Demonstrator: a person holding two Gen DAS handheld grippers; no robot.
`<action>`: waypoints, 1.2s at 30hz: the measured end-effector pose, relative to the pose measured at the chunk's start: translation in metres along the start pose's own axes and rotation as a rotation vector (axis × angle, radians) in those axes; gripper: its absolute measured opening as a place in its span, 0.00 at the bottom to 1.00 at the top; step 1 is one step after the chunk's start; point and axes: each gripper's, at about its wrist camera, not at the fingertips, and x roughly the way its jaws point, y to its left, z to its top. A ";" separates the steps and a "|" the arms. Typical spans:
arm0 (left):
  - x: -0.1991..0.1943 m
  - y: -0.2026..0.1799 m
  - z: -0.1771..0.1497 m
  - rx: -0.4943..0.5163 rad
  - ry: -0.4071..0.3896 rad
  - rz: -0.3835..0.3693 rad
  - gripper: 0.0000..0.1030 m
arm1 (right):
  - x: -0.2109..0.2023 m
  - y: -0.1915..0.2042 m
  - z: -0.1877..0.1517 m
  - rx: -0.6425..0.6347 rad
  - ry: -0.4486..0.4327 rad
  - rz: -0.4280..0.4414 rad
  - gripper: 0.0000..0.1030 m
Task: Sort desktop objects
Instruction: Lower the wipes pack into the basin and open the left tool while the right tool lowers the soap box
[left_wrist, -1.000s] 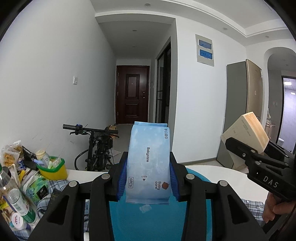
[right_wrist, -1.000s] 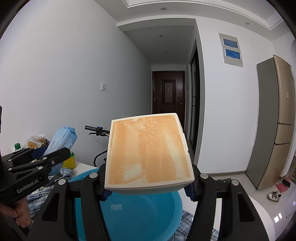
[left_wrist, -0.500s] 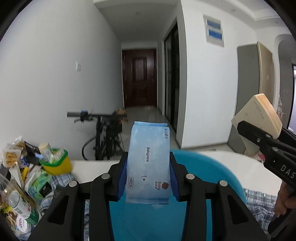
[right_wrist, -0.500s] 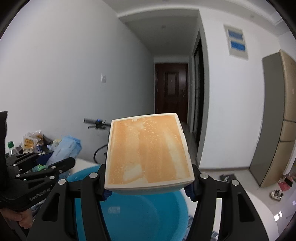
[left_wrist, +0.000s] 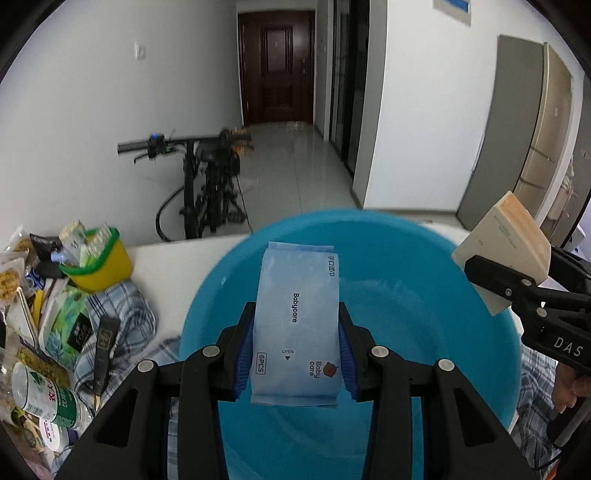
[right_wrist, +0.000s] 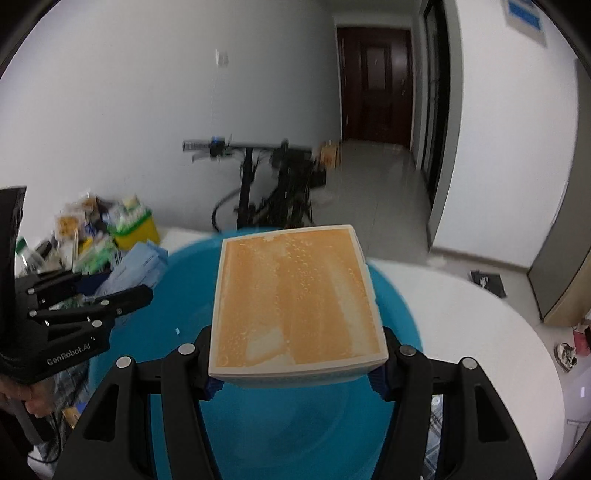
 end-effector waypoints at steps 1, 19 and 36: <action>0.005 0.000 -0.001 0.001 0.019 -0.002 0.41 | 0.004 0.002 -0.001 -0.020 0.022 -0.013 0.57; 0.101 -0.012 -0.028 0.016 0.431 -0.035 0.41 | 0.087 0.006 -0.040 -0.054 0.429 0.107 0.57; 0.140 -0.014 -0.036 -0.025 0.599 -0.010 0.43 | 0.117 -0.009 -0.050 -0.033 0.654 0.092 0.57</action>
